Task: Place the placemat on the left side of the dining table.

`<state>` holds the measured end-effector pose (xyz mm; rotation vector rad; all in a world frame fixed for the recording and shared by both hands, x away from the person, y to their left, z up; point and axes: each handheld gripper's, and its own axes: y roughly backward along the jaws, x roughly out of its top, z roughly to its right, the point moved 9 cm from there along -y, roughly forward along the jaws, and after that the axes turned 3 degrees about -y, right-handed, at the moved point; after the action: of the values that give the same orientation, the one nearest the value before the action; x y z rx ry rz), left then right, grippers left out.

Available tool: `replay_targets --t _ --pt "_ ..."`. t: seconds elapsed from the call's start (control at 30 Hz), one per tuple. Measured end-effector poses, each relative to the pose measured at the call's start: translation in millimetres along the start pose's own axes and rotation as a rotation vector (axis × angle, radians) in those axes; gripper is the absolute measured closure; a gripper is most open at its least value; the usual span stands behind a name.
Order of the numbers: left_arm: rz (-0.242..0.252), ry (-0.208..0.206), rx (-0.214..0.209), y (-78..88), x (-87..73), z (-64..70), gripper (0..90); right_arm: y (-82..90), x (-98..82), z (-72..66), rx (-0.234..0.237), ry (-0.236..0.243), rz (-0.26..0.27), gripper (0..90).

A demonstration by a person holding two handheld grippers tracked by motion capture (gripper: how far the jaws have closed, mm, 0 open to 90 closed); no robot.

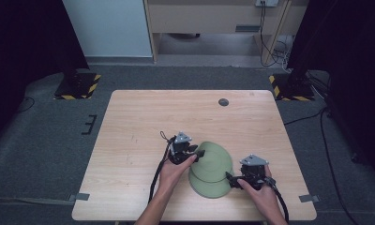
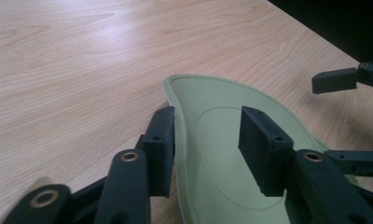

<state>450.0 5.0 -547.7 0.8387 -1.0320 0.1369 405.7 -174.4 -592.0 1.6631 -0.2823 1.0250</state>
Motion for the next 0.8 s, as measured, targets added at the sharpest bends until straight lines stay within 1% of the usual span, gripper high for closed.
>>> replay_targets --t 0.03,0.07,0.1,0.13,0.17,0.27,0.33,0.53,0.67,0.7,0.73,0.8 --pt "-0.001 0.003 -0.005 -0.6 0.0 0.9 60.3 0.0 0.0 0.0 0.0 0.001 0.001 0.7" --pt "-0.011 0.004 -0.016 -1.5 -1.0 2.3 62.3 0.0 0.0 0.0 -0.001 0.003 0.001 0.7" --pt "-0.022 -0.002 -0.021 -3.5 -2.3 5.0 63.7 -0.1 0.1 0.0 -0.001 0.003 0.002 0.7" --pt "-0.028 -0.02 0.015 -4.2 -2.9 4.8 65.5 -0.1 0.2 0.0 -0.002 0.003 0.002 0.7" --pt "-0.021 -0.035 0.044 -5.1 -2.2 5.0 67.5 -0.1 0.3 0.0 -0.002 0.004 0.003 0.7" --pt "-0.003 -0.03 0.066 -4.9 1.8 4.1 69.6 0.0 0.3 -0.2 -0.002 0.002 0.003 0.6" --pt "0.004 -0.028 0.071 -4.1 4.8 3.6 71.0 0.0 0.4 -0.2 -0.001 0.003 0.004 0.6" --pt "0.02 -0.047 0.089 -2.6 9.7 5.3 75.8 -0.4 0.6 -0.2 -0.002 0.002 0.006 0.7" --pt "-0.013 -0.062 0.11 -3.6 6.9 2.8 77.7 0.6 1.0 -0.5 0.003 -0.008 0.008 1.6" --pt "-0.018 -0.064 0.109 -3.7 6.2 2.4 78.0 1.2 1.7 0.5 0.004 -0.013 0.013 3.5" --pt "-0.021 -0.064 0.111 -3.9 5.8 2.0 78.3 2.1 2.5 2.5 -0.003 -0.015 0.018 3.8" --pt "-0.024 -0.067 0.113 -4.2 5.3 1.6 79.0 5.0 5.0 8.3 -0.009 -0.039 0.033 3.6"
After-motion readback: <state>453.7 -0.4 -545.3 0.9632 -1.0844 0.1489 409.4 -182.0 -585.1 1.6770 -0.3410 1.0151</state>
